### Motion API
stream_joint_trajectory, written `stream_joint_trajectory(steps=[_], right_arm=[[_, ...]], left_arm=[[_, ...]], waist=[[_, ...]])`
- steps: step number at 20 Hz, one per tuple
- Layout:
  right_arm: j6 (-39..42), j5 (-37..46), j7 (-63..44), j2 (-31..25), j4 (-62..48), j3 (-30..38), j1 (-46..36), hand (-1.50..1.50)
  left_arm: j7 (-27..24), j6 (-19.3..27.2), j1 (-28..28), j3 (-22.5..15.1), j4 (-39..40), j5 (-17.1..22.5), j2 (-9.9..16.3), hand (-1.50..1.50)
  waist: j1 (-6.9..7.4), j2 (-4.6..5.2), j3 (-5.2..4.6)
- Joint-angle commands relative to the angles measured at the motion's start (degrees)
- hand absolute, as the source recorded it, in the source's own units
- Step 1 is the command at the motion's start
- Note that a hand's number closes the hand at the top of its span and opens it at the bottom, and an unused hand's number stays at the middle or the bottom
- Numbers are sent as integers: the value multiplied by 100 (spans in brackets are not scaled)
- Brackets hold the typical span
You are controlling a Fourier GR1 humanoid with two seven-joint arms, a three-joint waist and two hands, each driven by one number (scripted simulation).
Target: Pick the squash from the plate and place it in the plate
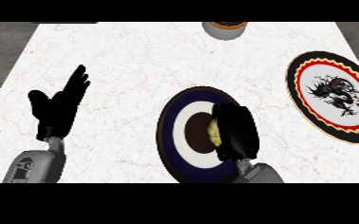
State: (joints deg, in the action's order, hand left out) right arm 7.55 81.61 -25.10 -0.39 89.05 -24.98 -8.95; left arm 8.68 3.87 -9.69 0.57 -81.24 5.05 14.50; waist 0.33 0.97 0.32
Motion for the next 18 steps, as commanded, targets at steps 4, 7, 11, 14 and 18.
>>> stream_joint_trajectory(steps=[4, 7, 11, 14, 18], right_arm=[[-1488, -735, -973, 38, -587, 1512, -1368, 150], [-2094, -140, -1124, -20, -664, 1932, -1796, 150], [-2497, 130, -1618, -162, -1008, 2456, -2210, 150], [-2796, -298, -1614, -181, -1104, 2874, -2352, 150], [-2937, -965, -1193, -599, -732, 3309, -1677, 150]], left_arm=[[145, -119, -120, 31, 98, 7, 116, 0], [96, -139, -127, -20, 110, 3, 40, 0], [123, -295, 118, 132, -36, 154, 164, 0], [41, -45, -55, -2, 82, -78, -77, 0], [289, -37, 212, -5, -271, -125, -24, 0]], waist=[[107, -42, -22], [55, -58, -29], [59, -81, -30], [6, -86, -29], [-14, -103, -28]])
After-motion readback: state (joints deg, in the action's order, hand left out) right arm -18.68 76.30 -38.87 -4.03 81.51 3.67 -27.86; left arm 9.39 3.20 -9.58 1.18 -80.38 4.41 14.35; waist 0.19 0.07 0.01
